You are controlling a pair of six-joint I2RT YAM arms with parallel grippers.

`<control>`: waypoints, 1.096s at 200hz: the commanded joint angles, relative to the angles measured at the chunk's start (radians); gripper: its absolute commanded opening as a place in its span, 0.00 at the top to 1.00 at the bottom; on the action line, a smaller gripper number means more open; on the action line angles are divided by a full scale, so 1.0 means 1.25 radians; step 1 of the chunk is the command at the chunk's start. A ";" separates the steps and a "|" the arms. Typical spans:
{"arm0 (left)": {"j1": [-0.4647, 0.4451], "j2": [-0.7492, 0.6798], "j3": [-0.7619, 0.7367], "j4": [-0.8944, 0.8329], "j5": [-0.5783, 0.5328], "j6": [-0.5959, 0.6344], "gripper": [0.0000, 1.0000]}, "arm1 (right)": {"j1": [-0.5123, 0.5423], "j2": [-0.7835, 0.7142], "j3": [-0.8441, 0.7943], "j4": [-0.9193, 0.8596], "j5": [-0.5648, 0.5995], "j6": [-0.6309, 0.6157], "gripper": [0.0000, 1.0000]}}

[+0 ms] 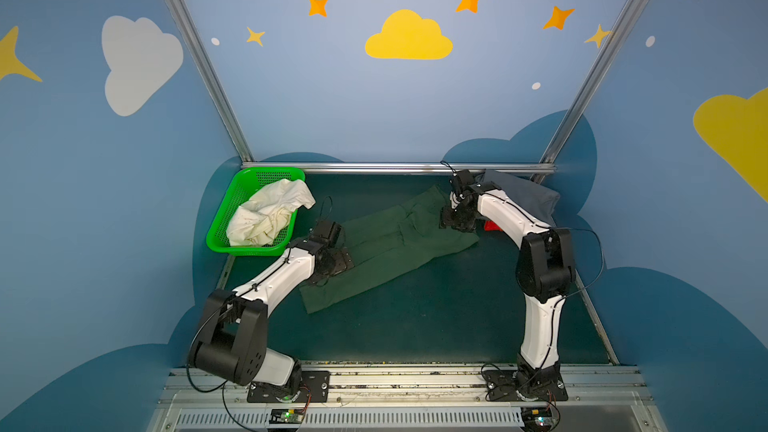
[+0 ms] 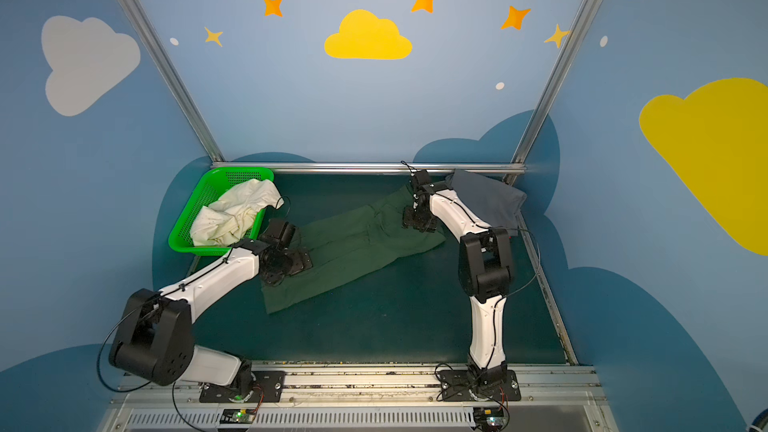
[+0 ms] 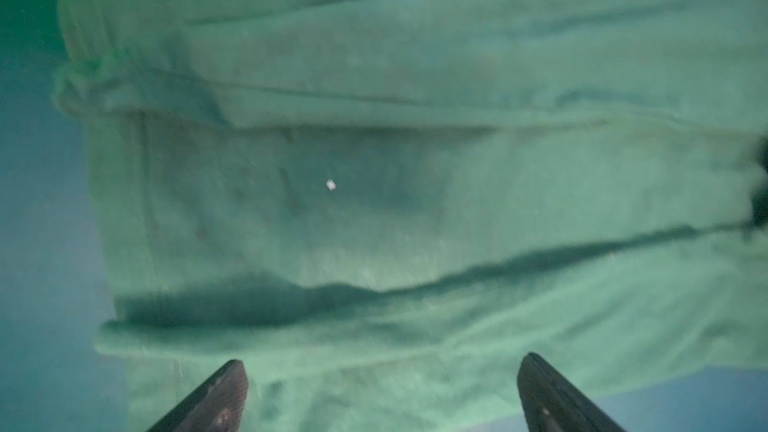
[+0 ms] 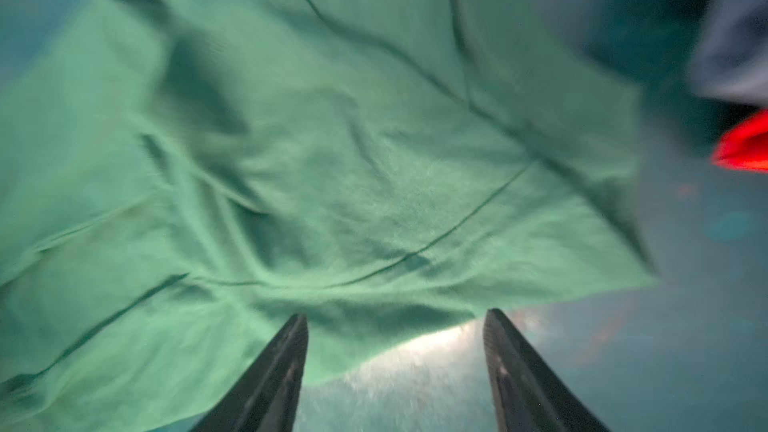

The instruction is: Fold and stack the t-shirts

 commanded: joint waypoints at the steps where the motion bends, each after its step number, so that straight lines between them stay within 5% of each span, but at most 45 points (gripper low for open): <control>1: 0.005 0.037 0.036 0.011 0.001 0.023 0.00 | -0.001 0.057 -0.001 0.034 -0.041 0.036 0.35; 143: -0.033 0.156 -0.025 0.057 0.042 -0.028 0.00 | -0.030 0.383 0.481 -0.133 -0.141 0.017 0.28; 219: -0.121 0.223 -0.051 0.103 0.162 -0.081 0.00 | -0.056 0.416 0.543 -0.100 -0.196 0.035 0.16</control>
